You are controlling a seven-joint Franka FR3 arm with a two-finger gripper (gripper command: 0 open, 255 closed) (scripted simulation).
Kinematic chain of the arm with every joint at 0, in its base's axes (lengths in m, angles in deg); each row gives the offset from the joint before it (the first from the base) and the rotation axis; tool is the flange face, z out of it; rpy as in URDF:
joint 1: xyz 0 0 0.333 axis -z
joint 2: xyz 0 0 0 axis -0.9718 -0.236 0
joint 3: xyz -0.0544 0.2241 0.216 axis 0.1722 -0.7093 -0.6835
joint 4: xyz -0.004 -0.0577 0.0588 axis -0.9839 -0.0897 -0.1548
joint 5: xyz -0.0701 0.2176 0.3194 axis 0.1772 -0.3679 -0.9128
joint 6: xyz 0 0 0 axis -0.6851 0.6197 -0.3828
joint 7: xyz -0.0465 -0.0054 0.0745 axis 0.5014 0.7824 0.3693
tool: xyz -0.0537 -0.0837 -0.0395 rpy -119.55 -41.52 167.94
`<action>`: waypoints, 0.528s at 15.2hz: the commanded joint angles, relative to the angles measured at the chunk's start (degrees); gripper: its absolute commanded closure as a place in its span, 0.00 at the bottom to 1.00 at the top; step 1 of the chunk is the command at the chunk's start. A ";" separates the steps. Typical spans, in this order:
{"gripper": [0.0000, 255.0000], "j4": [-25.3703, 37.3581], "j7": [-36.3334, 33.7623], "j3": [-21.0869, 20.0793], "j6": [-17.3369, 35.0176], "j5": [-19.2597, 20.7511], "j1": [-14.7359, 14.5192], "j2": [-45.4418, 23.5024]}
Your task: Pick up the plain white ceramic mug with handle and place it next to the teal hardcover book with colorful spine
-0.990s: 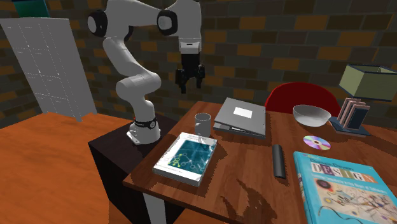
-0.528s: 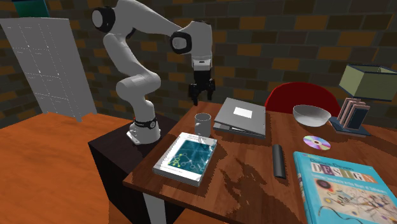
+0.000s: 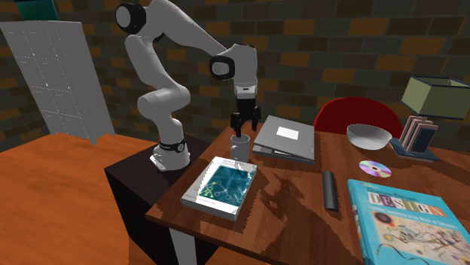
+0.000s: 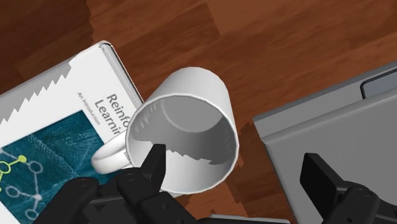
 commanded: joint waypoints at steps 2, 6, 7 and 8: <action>0.00 -1.47 -0.35 -0.60 3.61 -0.04 0.09 -2.10; 0.00 -1.47 -0.35 -0.60 3.61 -0.03 0.09 -2.10; 0.00 -1.47 -0.35 -0.60 3.61 -0.03 0.09 -2.10; 0.00 -1.47 -0.35 -0.60 3.61 -0.03 0.09 -2.10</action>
